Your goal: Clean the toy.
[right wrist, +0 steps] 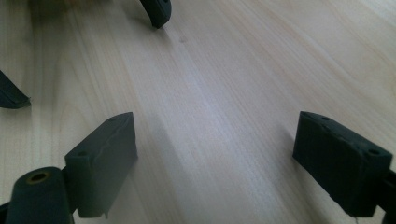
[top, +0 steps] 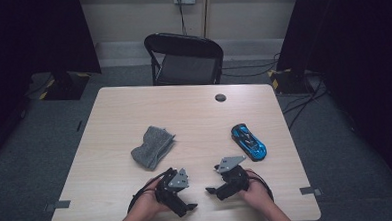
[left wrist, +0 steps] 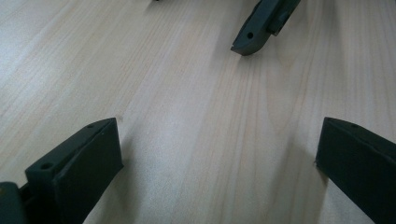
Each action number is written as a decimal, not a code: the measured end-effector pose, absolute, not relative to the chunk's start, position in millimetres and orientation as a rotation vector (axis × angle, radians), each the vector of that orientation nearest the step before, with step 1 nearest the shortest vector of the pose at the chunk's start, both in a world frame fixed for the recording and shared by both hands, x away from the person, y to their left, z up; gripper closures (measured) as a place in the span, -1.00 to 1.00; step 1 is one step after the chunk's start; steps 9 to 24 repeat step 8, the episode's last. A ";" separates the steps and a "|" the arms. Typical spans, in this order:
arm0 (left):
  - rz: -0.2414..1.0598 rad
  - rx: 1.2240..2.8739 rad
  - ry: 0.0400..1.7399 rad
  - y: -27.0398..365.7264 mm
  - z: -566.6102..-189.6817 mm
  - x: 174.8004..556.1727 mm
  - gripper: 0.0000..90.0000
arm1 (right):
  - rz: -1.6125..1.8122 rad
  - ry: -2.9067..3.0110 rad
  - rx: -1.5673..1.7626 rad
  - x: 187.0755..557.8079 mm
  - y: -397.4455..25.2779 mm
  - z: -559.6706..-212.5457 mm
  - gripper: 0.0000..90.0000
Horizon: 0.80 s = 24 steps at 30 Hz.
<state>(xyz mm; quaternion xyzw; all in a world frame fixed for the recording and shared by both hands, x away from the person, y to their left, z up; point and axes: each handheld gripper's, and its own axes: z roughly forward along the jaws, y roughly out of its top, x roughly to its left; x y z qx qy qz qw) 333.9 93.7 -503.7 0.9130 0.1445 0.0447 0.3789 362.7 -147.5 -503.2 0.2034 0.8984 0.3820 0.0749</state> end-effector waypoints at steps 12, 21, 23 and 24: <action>0.114 2.332 0.370 93.8 -503.8 333.8 -1.00 | 1.159 2.687 0.612 363.1 -147.9 -504.3 -0.75; 0.114 2.332 0.370 93.8 -503.8 333.8 -1.00 | 1.159 2.687 0.612 363.1 -147.9 -504.3 -0.75; 0.114 2.332 0.370 93.8 -503.8 333.8 -1.00 | 1.159 2.687 0.612 363.1 -147.9 -504.3 -0.75; 0.114 2.332 0.370 93.8 -503.8 333.8 -1.00 | 1.159 2.687 0.612 363.1 -147.9 -504.3 -0.75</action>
